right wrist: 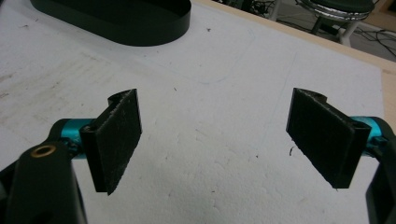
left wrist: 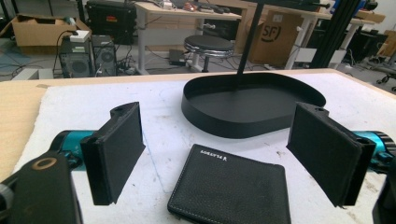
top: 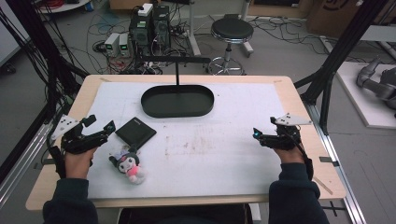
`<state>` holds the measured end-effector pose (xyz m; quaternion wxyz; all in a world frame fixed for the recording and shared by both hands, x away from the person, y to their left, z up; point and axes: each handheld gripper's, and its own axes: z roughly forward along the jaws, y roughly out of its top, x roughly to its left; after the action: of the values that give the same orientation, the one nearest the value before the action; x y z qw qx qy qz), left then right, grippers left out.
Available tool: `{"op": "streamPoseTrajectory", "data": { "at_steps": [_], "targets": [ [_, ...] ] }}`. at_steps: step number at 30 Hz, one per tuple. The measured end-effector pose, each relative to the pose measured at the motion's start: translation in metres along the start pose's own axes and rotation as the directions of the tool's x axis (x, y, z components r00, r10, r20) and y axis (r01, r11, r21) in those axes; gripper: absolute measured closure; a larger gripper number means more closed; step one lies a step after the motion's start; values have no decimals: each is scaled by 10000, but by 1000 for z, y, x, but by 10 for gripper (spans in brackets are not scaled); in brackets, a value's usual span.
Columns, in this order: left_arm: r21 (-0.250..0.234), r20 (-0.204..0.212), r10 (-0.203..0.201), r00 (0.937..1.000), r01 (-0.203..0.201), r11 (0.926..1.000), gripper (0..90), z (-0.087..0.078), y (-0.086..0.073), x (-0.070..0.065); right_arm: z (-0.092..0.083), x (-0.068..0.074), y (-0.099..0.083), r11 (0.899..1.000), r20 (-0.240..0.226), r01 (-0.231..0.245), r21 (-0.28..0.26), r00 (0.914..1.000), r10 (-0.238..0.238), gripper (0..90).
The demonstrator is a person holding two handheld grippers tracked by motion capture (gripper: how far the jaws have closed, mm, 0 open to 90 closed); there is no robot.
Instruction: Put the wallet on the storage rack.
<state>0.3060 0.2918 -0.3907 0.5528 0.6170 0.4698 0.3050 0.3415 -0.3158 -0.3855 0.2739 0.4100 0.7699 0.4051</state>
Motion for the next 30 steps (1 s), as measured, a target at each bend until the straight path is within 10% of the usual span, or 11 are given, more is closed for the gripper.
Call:
{"op": "streamPoseTrajectory", "data": {
  "at_steps": [11,18,23,30],
  "targets": [
    [179,-127,-67,9999,69,9998,183,1,-3,2,-1,-4,-5,9998,129,-219,-33,9997,219,183],
    [527,566,253,9981,-283,9982,251,9,-2,-9,-2,-1,-6,9999,348,-131,58,9993,129,183],
    [1056,1115,1087,9878,-1206,9871,251,19,-5,-20,-1,2,-4,9999,295,-103,19,9995,102,183],
    [1646,2176,1014,9708,-1389,9765,350,45,-7,-26,6,5,-2,10000,190,-31,79,9998,30,183]
  ]
}}
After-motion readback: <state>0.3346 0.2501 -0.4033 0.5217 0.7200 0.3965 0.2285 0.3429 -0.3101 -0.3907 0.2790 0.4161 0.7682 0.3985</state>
